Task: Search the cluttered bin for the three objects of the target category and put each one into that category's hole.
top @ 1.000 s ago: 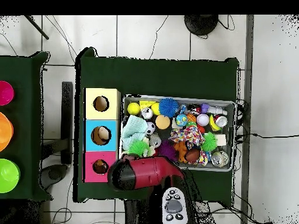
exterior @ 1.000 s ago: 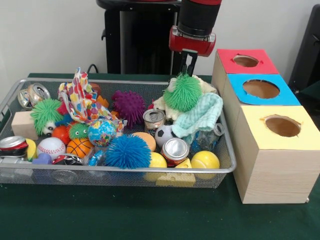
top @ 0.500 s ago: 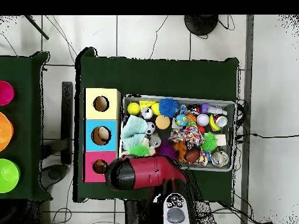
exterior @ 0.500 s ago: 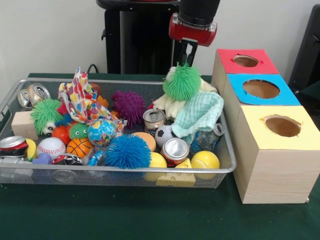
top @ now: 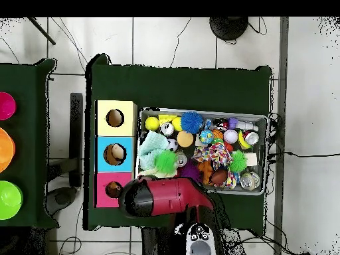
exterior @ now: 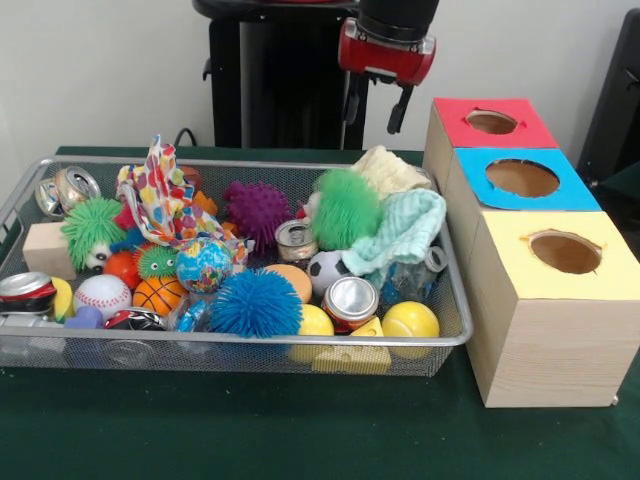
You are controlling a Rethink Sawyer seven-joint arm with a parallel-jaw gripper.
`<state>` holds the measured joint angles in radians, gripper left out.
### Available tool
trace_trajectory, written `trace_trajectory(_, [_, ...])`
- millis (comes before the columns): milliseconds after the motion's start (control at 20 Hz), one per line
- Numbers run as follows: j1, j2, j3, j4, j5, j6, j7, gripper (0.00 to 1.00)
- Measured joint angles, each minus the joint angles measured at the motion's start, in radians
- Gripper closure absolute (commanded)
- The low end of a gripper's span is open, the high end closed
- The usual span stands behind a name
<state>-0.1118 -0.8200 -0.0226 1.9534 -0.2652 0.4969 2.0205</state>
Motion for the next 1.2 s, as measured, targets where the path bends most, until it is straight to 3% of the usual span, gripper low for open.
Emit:
trace_trajectory(550, [0.0,-0.017,0.0,-0.001,0.002,0.009,0.0,0.0])
trace_trajectory(800, [-0.014,-0.029,0.003,-0.019,0.002,0.06,0.0,0.0])
trace_trajectory(1200, [-0.132,-0.01,0.049,-0.153,-0.001,0.242,0.0,0.0])
